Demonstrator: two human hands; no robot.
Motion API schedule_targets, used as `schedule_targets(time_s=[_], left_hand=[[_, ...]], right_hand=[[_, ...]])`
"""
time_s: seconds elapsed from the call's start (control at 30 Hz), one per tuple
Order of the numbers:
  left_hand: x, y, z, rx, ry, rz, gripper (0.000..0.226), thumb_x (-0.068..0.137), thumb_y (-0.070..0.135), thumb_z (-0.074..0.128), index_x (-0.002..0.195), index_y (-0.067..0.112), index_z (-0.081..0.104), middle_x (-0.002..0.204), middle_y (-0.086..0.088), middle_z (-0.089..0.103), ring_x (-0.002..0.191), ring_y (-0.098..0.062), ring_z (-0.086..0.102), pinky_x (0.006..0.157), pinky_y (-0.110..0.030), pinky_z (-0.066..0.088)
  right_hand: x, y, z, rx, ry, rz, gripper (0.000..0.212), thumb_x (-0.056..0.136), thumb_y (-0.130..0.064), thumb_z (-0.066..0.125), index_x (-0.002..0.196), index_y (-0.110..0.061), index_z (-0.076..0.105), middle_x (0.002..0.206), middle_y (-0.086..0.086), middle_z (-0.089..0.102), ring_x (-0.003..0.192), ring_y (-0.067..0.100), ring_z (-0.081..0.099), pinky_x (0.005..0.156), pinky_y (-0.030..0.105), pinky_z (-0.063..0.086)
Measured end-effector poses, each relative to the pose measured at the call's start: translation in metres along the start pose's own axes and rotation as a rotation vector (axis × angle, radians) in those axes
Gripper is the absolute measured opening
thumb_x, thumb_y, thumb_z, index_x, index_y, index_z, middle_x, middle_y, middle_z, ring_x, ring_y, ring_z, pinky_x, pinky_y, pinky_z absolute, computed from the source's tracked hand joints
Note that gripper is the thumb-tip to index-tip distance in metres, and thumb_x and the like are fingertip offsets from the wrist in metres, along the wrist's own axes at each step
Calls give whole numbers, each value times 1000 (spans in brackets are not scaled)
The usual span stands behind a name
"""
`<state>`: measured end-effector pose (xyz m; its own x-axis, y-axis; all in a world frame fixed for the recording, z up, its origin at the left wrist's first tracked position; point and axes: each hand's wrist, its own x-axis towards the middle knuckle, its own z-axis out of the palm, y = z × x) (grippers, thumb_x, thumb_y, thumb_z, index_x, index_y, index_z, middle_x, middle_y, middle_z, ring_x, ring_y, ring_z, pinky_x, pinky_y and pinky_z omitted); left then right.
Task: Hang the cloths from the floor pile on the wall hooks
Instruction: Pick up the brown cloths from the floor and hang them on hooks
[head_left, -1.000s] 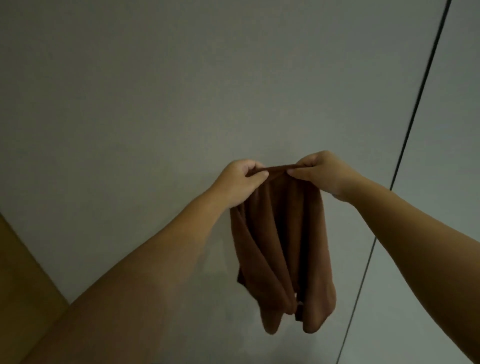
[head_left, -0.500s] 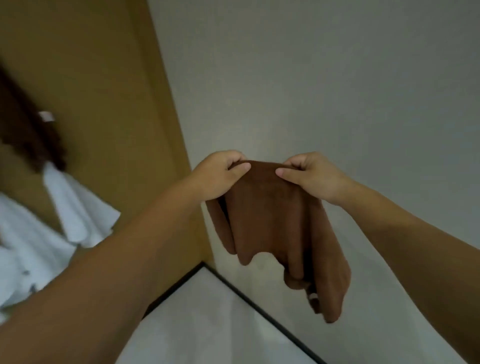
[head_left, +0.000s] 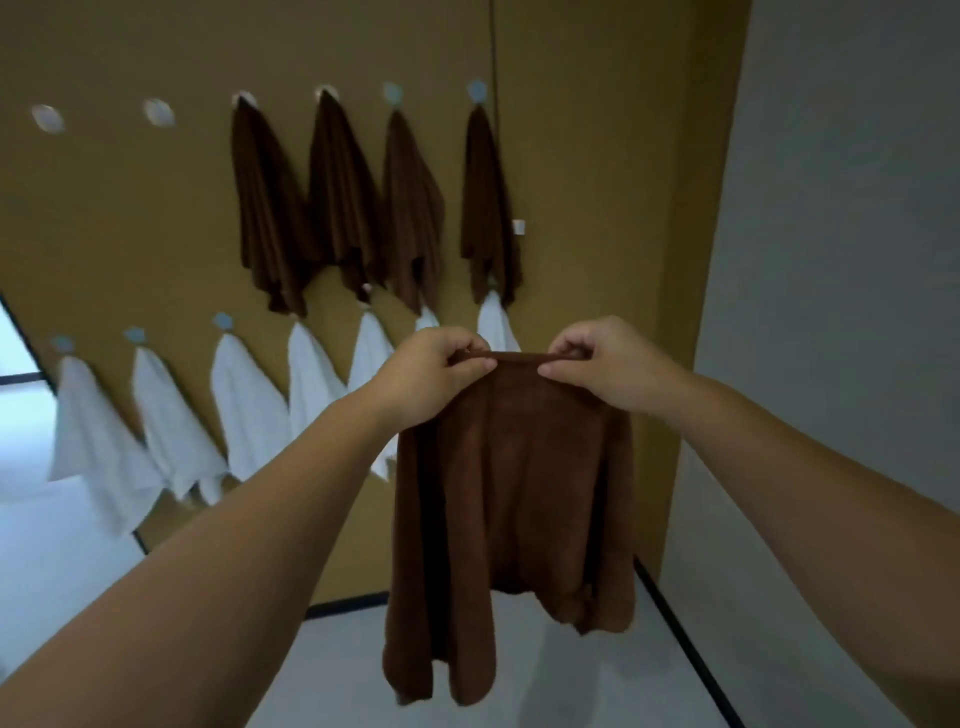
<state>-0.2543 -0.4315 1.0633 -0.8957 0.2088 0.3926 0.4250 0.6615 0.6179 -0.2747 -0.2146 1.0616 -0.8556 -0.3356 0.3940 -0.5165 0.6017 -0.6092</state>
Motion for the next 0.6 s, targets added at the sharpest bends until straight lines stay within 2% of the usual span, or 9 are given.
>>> schedule_targets(time_s=[0.07,0.17,0.33,0.4,0.53,0.6], left_hand=[[-14,-29,-44,46,36,-24,8,87,31,64,84,26,69,81,4,69,76,-12,66,72,-31,56],[-33,-76,-115,127,104,-41,8,87,35,64,84,28,68,80,8,68,75,-7,64,70,-27,54],[-60,-155,-215,216,216,-58,14,89,37,61,87,26,70,82,7,69,79,-9,64,76,-35,54],[-66,-182,-246,232,249,-79,14,89,37,60,86,27,69,82,7,69,79,-10,64,76,-35,53],[-67,-228,-296,253,292,-107,10,88,38,61,81,35,66,80,11,68,77,-3,62,71,-27,51],[-63,-248,-315,255,311,-118,9,87,39,62,80,35,66,79,12,68,76,-4,63,71,-28,53]], right_hand=[[26,-32,36,6,-1,-69,12,82,-21,72,83,-9,70,77,16,66,62,10,51,59,26,40],[67,-85,93,3,17,-156,9,82,-26,71,79,-17,70,71,1,64,62,8,53,61,27,43],[129,-169,182,-96,65,-314,11,85,-33,65,87,-23,70,79,-9,66,78,9,59,75,29,44],[151,-194,210,-87,65,-356,12,86,-35,64,88,-25,70,81,-10,66,81,9,59,83,27,39],[195,-229,255,-73,39,-405,11,86,-36,63,86,-27,69,79,-12,64,78,6,59,70,27,43],[216,-241,274,-53,50,-408,10,85,-34,64,86,-26,69,81,-11,66,79,7,60,68,25,44]])
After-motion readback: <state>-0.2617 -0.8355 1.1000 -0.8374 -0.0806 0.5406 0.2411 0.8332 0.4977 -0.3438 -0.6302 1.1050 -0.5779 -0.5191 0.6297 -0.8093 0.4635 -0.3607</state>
